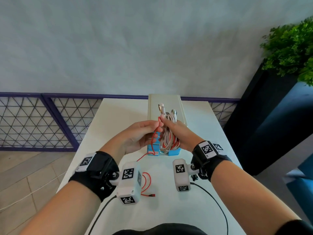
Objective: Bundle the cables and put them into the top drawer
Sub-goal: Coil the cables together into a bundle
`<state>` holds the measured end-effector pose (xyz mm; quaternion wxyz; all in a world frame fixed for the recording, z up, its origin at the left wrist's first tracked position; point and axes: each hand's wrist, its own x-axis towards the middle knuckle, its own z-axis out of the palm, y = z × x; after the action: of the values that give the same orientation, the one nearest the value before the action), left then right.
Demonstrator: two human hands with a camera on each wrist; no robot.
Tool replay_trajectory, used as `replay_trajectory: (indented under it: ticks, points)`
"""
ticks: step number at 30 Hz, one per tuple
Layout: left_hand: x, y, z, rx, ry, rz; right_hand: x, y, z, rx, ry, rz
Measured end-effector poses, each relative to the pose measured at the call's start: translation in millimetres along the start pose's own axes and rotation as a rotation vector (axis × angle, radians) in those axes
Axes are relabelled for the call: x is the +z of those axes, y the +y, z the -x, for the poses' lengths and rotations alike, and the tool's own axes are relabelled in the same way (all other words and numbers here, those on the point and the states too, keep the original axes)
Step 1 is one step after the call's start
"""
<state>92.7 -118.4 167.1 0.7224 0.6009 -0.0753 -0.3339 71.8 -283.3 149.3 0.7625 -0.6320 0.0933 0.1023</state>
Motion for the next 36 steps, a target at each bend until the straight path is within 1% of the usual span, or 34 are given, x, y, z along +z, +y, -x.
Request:
replay_trajectory:
  ticks: [3,6,8,10,11,14,16,17,19,21,23,24,26,27,28,29,30,31,32,33,34,35,36]
  points:
    - [13,5,-3,0.043,0.013,-0.076,4,1,-3,0.032,-0.07,-0.033]
    - [16,6,-7,0.043,0.075,-0.136,4,1,-3,0.048,-0.178,-0.088]
    - [17,6,-9,0.045,0.094,-0.163,3,-2,1,0.052,-0.207,-0.1]
    - [20,7,-10,0.037,0.096,-0.218,2,-3,3,0.052,-0.173,-0.109]
    - [22,7,-11,0.022,0.098,-0.265,1,-3,3,0.055,-0.131,-0.089]
    - [27,8,-10,-0.065,0.113,-0.498,-1,-5,0,0.022,0.024,0.18]
    - [29,10,-10,-0.111,0.124,-0.652,1,-4,-1,-0.012,0.038,0.279]
    - [29,11,-9,-0.128,0.126,-0.682,2,-3,-2,-0.031,0.041,0.285]
    - [26,15,-7,-0.17,0.115,-0.635,2,-2,-6,-0.084,0.098,0.262]
    - [23,15,0,-0.23,0.02,-0.475,-2,-2,-12,-0.133,0.22,0.19]
    - [17,10,9,-0.248,-0.155,-0.32,-10,-6,-18,-0.159,0.333,0.057]
    - [13,6,14,-0.244,-0.249,-0.264,-14,-9,-20,-0.163,0.363,-0.011]
    - [6,-4,21,-0.242,-0.438,-0.256,-20,-14,-22,-0.166,0.378,-0.115]
    - [1,-11,22,-0.258,-0.512,-0.313,-21,-17,-21,-0.165,0.364,-0.163]
    - [-2,-16,22,-0.286,-0.554,-0.406,-21,-20,-21,-0.159,0.337,-0.208]
    - [-5,-20,20,-0.305,-0.549,-0.531,-19,-23,-19,-0.148,0.302,-0.238]
    - [-6,-20,18,-0.295,-0.507,-0.683,-18,-26,-17,-0.13,0.264,-0.25]
    - [-7,-20,15,-0.25,-0.428,-0.849,-16,-28,-14,-0.107,0.227,-0.248]
    - [-7,-18,10,-0.179,-0.323,-1.004,-16,-30,-12,-0.084,0.194,-0.225]
    - [-7,-17,6,-0.091,-0.198,-1.108,-16,-32,-9,-0.065,0.164,-0.183]
    - [-7,-14,1,-0.012,-0.073,-1.145,-17,-34,-6,-0.05,0.135,-0.13]
    - [-6,-12,-2,0.044,0.02,-1.14,-17,-36,-4,-0.041,0.106,-0.072]
    - [-4,-8,-4,0.074,0.07,-1.122,-17,-37,-2,-0.037,0.077,-0.01]
